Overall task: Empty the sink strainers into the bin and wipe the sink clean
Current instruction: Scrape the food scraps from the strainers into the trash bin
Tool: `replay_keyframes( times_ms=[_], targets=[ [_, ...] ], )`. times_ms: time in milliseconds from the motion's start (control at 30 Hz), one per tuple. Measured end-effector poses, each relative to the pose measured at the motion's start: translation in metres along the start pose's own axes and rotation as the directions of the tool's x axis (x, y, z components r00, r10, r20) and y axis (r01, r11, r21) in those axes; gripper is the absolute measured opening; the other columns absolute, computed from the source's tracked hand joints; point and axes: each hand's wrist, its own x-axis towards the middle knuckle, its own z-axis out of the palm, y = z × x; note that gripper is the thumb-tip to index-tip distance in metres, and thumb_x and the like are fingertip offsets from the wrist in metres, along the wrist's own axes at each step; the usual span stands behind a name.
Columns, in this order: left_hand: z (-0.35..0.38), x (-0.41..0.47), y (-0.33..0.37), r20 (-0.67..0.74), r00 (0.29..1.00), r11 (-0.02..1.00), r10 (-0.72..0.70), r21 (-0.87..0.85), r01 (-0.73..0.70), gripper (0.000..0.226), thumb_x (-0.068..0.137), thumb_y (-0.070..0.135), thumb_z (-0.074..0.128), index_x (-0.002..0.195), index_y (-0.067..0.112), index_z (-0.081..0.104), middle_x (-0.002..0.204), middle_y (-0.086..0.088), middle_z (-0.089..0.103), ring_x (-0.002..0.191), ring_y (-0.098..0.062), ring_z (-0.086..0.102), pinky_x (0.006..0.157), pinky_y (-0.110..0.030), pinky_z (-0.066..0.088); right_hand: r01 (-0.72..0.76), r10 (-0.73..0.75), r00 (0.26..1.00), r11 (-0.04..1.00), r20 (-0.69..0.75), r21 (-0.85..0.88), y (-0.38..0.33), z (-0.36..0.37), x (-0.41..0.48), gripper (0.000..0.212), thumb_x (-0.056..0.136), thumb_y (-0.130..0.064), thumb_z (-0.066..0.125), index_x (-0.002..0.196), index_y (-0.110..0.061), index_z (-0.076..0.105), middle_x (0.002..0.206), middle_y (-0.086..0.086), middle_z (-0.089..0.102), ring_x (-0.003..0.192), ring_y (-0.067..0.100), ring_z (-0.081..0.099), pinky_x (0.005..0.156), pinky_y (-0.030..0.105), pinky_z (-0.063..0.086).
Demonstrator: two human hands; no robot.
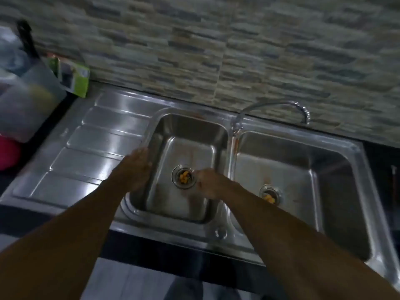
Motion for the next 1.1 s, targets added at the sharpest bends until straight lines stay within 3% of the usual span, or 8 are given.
replay_keyframes(
  times_ms=[100, 167, 267, 367, 533, 633, 833, 1100],
  targets=[
    [0.024, 0.007, -0.032, -0.021, 0.999, 0.999, -0.033, 0.027, 0.034, 0.053, 0.103, 0.021, 0.044, 0.149, -0.004, 0.037, 0.156, -0.026, 0.037, 0.146, -0.045, 0.032, 0.118, -0.058, 0.030, -0.089, 0.093, 0.991, 0.995, 0.098, -0.041, 0.006, 0.034, 0.022, 0.033, 0.092, -0.014, 0.057, 0.123, -0.006, 0.060, 0.124, 0.013, 0.062, 0.106, 0.030, 0.065, 0.088, 0.033, 0.054],
    [0.040, 0.013, -0.051, -0.009, 1.000, 0.999, -0.009, 0.037, 0.010, 0.058, 0.103, 0.028, 0.036, 0.153, 0.000, 0.031, 0.162, -0.022, 0.027, 0.152, -0.041, 0.022, 0.122, -0.057, 0.024, -0.104, 0.111, 0.982, 0.993, 0.150, -0.057, 0.013, 0.060, 0.040, 0.035, 0.091, -0.018, 0.057, 0.125, -0.010, 0.061, 0.124, 0.012, 0.063, 0.109, 0.030, 0.064, 0.093, 0.041, 0.055],
    [0.052, 0.020, -0.065, -0.073, 0.997, 0.999, 0.016, 0.043, -0.013, 0.066, 0.101, 0.041, 0.022, 0.156, 0.004, 0.025, 0.166, -0.016, 0.016, 0.155, -0.032, 0.009, 0.126, -0.049, 0.010, -0.132, 0.141, 0.976, 0.989, 0.166, -0.067, 0.020, 0.085, 0.069, 0.032, 0.089, -0.017, 0.058, 0.121, -0.013, 0.063, 0.121, 0.010, 0.065, 0.110, 0.030, 0.064, 0.091, 0.038, 0.053],
    [0.060, 0.025, -0.070, -0.105, 0.993, 0.995, 0.060, 0.092, -0.051, 0.067, 0.104, 0.045, 0.015, 0.158, 0.007, 0.019, 0.167, -0.013, 0.010, 0.156, -0.026, 0.001, 0.127, -0.044, 0.003, -0.149, 0.157, 0.972, 0.987, 0.172, -0.062, 0.027, 0.108, 0.095, 0.039, 0.089, -0.019, 0.058, 0.127, -0.012, 0.061, 0.133, 0.012, 0.058, 0.122, 0.033, 0.056, 0.102, 0.043, 0.048],
    [0.056, 0.030, -0.065, -0.158, 0.985, 0.993, 0.066, 0.102, -0.050, 0.065, 0.104, 0.042, 0.018, 0.156, 0.002, 0.026, 0.165, -0.016, 0.019, 0.156, -0.029, 0.011, 0.127, -0.051, 0.012, -0.062, 0.064, 0.998, 0.974, 0.007, -0.217, 0.035, 0.135, 0.122, 0.065, 0.088, -0.022, 0.057, 0.150, -0.012, 0.036, 0.152, 0.012, 0.039, 0.138, 0.035, 0.035, 0.116, 0.040, 0.028],
    [0.057, 0.029, -0.063, -0.200, 0.977, 0.996, 0.069, 0.077, -0.055, 0.063, 0.105, 0.039, 0.019, 0.155, 0.002, 0.030, 0.164, -0.016, 0.023, 0.155, -0.028, 0.015, 0.126, -0.051, 0.015, -0.115, 0.111, 0.993, 0.957, -0.033, -0.266, 0.038, 0.148, 0.130, 0.061, 0.088, -0.023, 0.054, 0.147, -0.016, 0.039, 0.152, 0.010, 0.038, 0.132, 0.035, 0.035, 0.107, 0.041, 0.030],
    [0.062, 0.032, -0.069, -0.229, 0.970, 0.994, 0.087, 0.092, -0.067, 0.061, 0.106, 0.039, 0.019, 0.157, 0.006, 0.027, 0.166, -0.013, 0.021, 0.156, -0.024, 0.012, 0.126, -0.050, 0.015, -0.251, 0.234, 0.964, 0.956, -0.126, -0.149, 0.037, 0.155, 0.145, 0.046, 0.099, -0.035, 0.035, 0.140, -0.019, 0.046, 0.146, 0.007, 0.041, 0.124, 0.031, 0.040, 0.101, 0.039, 0.034],
    [0.066, 0.033, -0.071, -0.261, 0.961, 0.994, 0.091, 0.089, -0.070, 0.060, 0.106, 0.039, 0.020, 0.156, 0.007, 0.028, 0.166, -0.013, 0.022, 0.156, -0.024, 0.013, 0.126, -0.050, 0.015, -0.360, 0.355, 0.928, 0.932, -0.114, -0.032, 0.029, 0.158, 0.163, 0.048, 0.099, -0.035, 0.044, 0.143, -0.015, 0.046, 0.147, 0.004, 0.042, 0.131, 0.029, 0.038, 0.108, 0.036, 0.033]
  ],
)
